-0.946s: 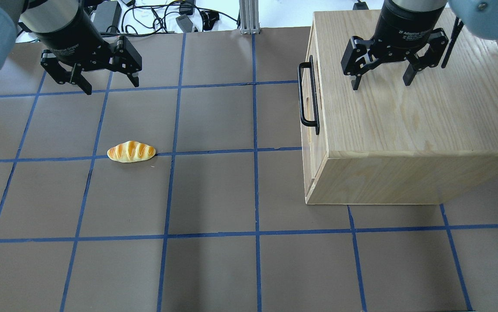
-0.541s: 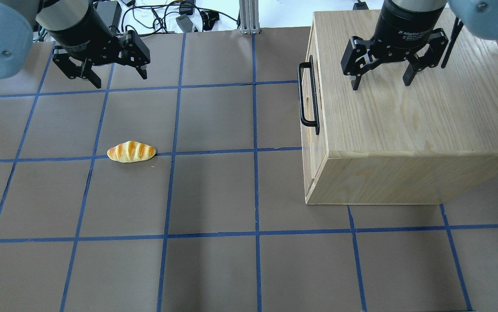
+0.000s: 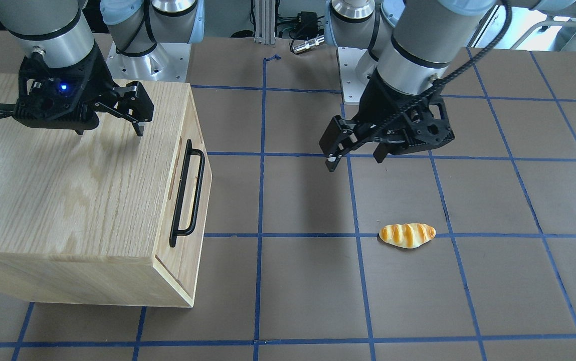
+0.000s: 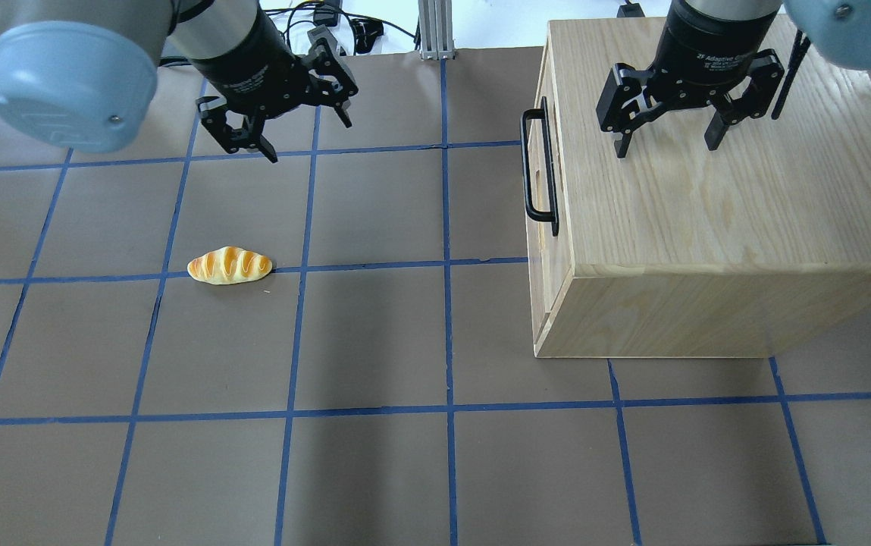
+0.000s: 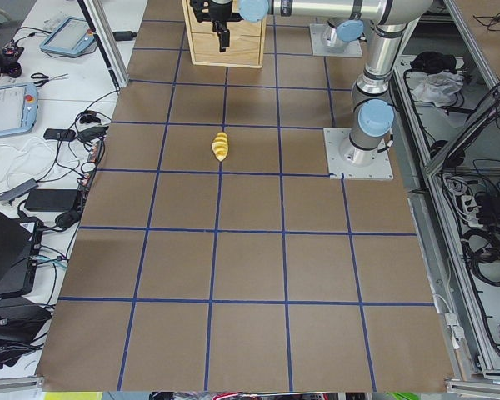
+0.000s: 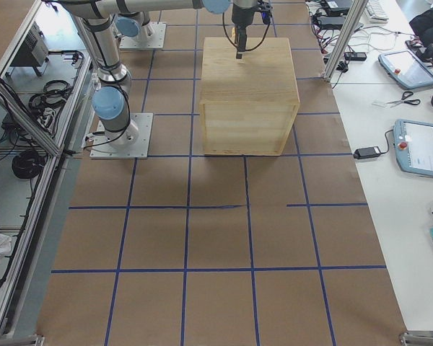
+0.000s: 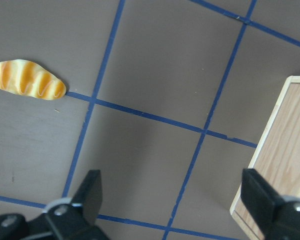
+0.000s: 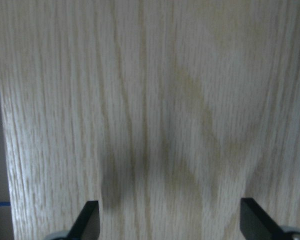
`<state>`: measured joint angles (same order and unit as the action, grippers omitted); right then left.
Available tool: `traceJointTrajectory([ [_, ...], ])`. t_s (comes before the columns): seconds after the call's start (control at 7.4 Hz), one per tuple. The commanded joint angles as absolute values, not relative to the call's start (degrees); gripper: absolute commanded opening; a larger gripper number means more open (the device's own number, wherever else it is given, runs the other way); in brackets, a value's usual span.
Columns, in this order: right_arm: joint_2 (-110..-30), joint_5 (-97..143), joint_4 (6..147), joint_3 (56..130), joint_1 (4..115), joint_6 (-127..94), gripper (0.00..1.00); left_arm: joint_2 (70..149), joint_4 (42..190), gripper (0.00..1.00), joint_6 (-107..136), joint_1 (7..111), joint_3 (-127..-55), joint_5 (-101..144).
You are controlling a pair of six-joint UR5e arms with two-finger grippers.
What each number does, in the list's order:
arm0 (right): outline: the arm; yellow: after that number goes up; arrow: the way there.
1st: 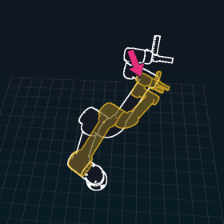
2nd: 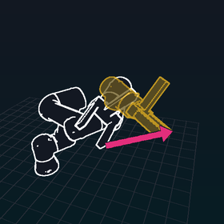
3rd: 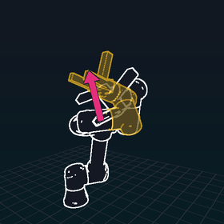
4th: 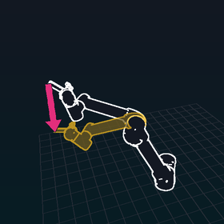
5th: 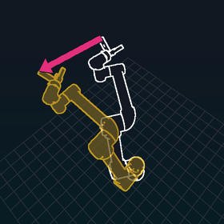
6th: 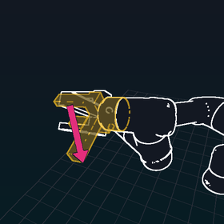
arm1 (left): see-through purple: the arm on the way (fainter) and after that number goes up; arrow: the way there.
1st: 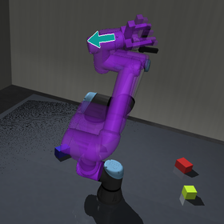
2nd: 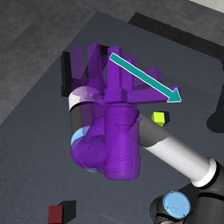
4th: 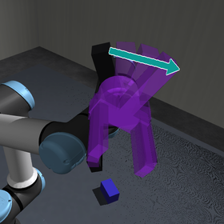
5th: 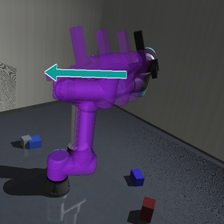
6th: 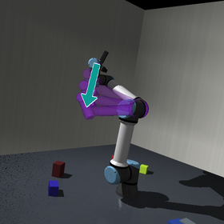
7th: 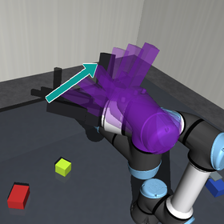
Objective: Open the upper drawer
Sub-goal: 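Move the left gripper toward the black drawer handle on the cabinet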
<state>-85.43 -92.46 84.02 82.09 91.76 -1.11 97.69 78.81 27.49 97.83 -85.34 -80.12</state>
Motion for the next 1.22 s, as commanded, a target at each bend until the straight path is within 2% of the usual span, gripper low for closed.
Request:
traceJointTrajectory([
  [0.0, -85.43, -92.46, 84.02, 82.09, 91.76, -1.06, 1.00, 100.79, 73.24, 1.00, 28.83, 101.94, -85.43, -75.78],
  [0.54, -85.43, -92.46, 84.02, 82.09, 91.76, -1.14, 1.00, 106.42, 64.18, 1.00, 29.44, 108.97, -85.34, -74.97],
  [1.08, -85.43, -92.46, 84.02, 82.09, 91.76, -1.06, 1.00, 108.98, 63.19, 1.00, 30.50, 110.74, -85.43, -70.84],
])
